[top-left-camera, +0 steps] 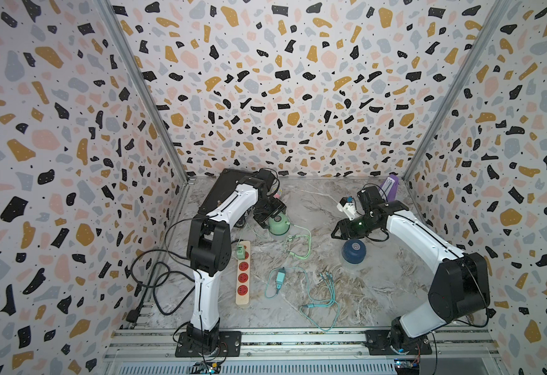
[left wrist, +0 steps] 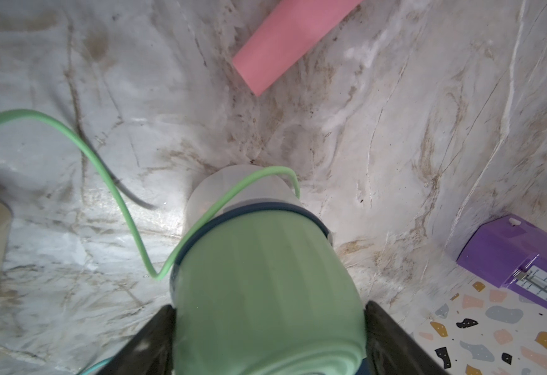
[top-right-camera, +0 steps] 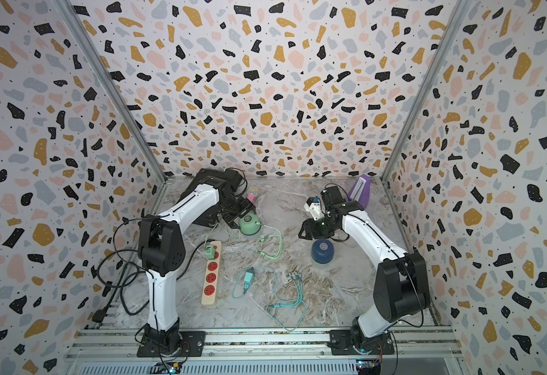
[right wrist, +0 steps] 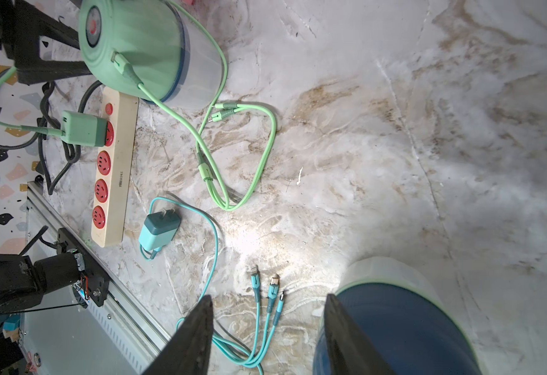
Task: Charge the cordless meat grinders
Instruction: Move the cordless meat grinder to the center of the board.
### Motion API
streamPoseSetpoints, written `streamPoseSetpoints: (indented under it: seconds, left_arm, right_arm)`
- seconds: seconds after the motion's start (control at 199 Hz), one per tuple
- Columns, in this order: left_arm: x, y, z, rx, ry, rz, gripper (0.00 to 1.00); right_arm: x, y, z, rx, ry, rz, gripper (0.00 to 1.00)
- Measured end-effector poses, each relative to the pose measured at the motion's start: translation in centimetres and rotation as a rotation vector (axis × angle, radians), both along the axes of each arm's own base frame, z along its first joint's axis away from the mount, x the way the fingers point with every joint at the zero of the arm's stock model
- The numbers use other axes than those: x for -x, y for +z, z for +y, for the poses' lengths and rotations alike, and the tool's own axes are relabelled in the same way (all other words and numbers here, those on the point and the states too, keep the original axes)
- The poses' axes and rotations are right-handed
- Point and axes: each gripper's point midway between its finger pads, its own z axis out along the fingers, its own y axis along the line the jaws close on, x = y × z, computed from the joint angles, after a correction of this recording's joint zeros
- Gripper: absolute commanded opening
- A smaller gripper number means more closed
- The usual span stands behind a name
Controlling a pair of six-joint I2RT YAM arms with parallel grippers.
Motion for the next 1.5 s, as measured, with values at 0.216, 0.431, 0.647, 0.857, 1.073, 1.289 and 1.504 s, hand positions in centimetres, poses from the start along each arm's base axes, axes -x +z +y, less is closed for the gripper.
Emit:
streamPoseSetpoints:
  seconds: [0.216,0.431,0.647,0.857,1.073,1.289,1.504]
  left_arm:
    - [-0.2,0.2,0.4,-0.054,-0.060,-0.005,0.72]
    - [0.6,0.1,1.3,-0.115,-0.089,0.015,0.69]
    - [0.8,0.1,1.4,-0.127,-0.095,0.028,0.73]
    - [0.7,0.0,1.2,-0.132,-0.128,0.043,0.93]
    - [0.5,-0.4,1.1,-0.130,-0.192,0.019,0.99]
    - [0.4,-0.1,1.0,-0.133,-0.230,-0.002,0.99]
    - [-0.4,3.4,1.7,-0.173,-0.263,-0.107,0.99]
  right_arm:
    - [0.1,-0.1,-0.1,0.006,0.003,0.000,0.56]
    - [0.5,-0.3,-0.2,0.001,0.003,-0.007,0.56]
    - [0.4,-0.5,0.0,-0.008,0.006,-0.012,0.56]
    - [0.3,-0.4,0.0,-0.013,0.008,-0.016,0.59]
    - [0.4,-0.4,0.0,-0.011,0.014,-0.019,0.65]
    - [0.4,-0.5,-0.1,-0.002,0.025,-0.024,0.66]
    - [0.5,0.1,-0.8,0.034,0.024,-0.062,0.66]
